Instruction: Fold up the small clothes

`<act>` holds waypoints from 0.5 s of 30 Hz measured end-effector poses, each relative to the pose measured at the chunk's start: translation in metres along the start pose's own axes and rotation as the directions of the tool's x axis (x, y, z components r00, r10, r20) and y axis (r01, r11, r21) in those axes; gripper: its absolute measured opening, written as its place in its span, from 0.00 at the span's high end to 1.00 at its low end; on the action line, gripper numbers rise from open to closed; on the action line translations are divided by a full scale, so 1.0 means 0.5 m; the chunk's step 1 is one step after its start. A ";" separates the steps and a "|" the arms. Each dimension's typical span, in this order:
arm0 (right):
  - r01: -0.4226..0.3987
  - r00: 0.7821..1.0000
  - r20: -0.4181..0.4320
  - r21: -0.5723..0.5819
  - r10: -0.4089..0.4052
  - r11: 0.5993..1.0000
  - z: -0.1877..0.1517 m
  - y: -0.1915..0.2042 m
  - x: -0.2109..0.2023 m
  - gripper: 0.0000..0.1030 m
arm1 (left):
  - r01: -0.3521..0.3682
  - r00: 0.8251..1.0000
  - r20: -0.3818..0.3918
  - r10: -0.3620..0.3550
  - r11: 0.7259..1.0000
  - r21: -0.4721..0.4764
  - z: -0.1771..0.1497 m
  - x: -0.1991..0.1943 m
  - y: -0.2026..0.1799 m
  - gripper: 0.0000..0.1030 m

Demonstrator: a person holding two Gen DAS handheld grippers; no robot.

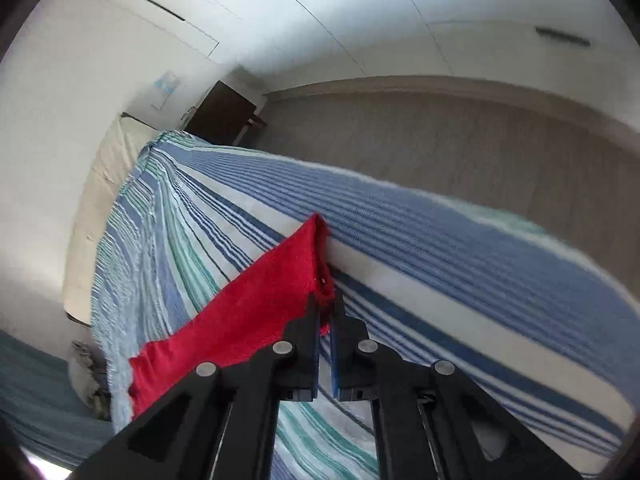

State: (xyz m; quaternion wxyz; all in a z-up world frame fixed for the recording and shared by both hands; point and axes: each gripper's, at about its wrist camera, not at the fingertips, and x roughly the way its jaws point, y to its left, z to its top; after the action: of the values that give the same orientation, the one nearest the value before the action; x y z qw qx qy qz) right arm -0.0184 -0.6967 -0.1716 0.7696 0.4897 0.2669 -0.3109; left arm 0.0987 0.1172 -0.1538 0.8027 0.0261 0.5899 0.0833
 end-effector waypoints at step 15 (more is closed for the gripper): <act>0.215 0.966 -0.088 -0.239 -0.242 0.947 0.012 0.021 0.079 0.98 | 0.004 0.999 -0.043 -0.005 1.000 -0.023 0.006 0.031 0.015 0.15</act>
State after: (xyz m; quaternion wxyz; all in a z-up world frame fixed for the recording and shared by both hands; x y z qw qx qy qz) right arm 0.0160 -0.7076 -0.1915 0.7624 0.3812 0.4002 -0.3365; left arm 0.1051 0.1272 -0.1664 0.7902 0.0140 0.6062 0.0887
